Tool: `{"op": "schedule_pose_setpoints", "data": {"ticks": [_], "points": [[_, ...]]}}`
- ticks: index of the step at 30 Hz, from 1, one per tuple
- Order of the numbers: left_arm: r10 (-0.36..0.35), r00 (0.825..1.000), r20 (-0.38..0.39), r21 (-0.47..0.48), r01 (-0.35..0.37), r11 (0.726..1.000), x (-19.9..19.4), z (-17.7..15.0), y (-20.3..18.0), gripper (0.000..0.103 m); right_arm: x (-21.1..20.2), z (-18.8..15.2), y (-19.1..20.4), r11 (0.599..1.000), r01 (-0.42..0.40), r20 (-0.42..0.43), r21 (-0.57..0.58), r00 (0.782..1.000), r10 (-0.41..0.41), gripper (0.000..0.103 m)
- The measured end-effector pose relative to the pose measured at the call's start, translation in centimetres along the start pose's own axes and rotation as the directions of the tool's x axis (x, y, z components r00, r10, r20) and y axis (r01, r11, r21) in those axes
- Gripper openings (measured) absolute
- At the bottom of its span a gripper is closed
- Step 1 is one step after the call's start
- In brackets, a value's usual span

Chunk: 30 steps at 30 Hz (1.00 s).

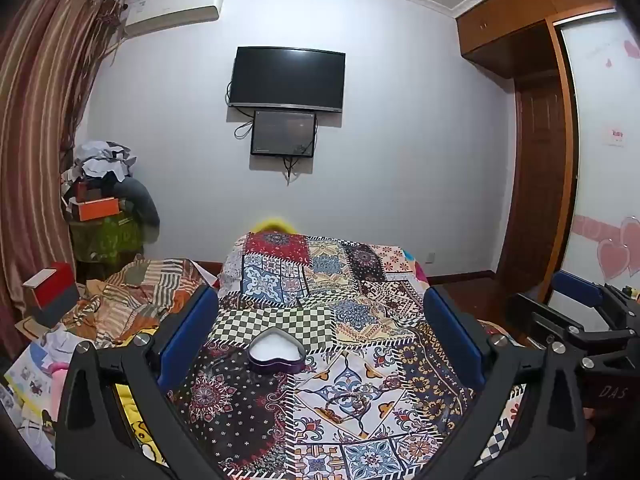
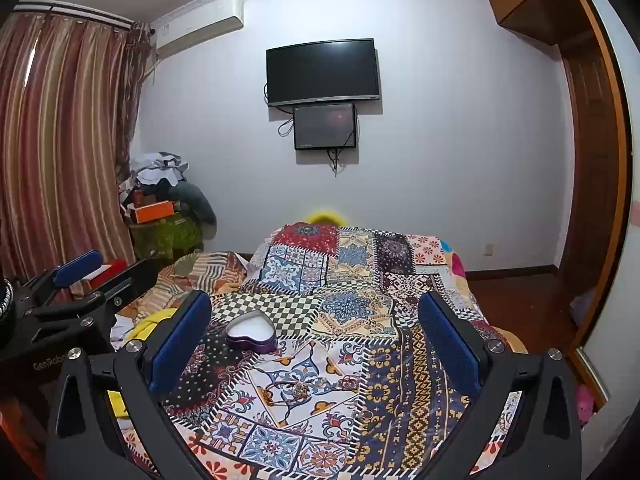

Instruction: Organize jewelry

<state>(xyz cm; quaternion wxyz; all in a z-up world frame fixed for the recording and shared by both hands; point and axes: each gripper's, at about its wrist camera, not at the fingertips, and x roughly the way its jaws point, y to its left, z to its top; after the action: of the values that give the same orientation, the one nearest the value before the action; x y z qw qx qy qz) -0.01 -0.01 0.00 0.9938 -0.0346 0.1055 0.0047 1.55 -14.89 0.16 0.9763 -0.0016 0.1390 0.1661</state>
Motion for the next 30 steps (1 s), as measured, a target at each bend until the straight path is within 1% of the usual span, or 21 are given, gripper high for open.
{"op": "schedule_pose_setpoints", "data": {"ticks": [10,11,14,15,28,30], "points": [[0.009,1.0,-0.004,-0.004,-0.009,1.0,-0.29,0.06,-0.09,0.103,0.01,0.02,0.05,1.0,0.001,0.0,0.002,1.0,-0.001,0.102],[0.007,1.0,-0.01,-0.01,-0.007,1.0,0.11,-0.43,0.02,0.103,0.01,0.02,0.09,1.0,0.001,0.001,0.002,1.0,-0.001,0.102],[0.008,1.0,-0.008,-0.007,-0.008,1.0,-0.05,-0.45,-0.16,0.103,-0.01,0.01,0.11,1.0,0.0,-0.001,0.002,1.0,0.0,0.102],[0.008,1.0,-0.013,-0.015,-0.009,1.0,0.45,-0.34,0.27,0.103,-0.03,0.01,0.12,1.0,0.0,0.0,0.002,1.0,0.0,0.102],[0.007,1.0,-0.003,0.002,-0.007,1.0,0.42,-0.3,0.55,0.103,0.0,-0.05,0.07,1.0,0.001,-0.003,0.005,1.0,-0.001,0.102],[0.008,1.0,-0.002,0.005,-0.008,1.0,0.38,-0.45,-0.18,0.103,-0.02,0.03,0.2,1.0,0.001,-0.004,0.004,1.0,-0.001,0.103]]}}
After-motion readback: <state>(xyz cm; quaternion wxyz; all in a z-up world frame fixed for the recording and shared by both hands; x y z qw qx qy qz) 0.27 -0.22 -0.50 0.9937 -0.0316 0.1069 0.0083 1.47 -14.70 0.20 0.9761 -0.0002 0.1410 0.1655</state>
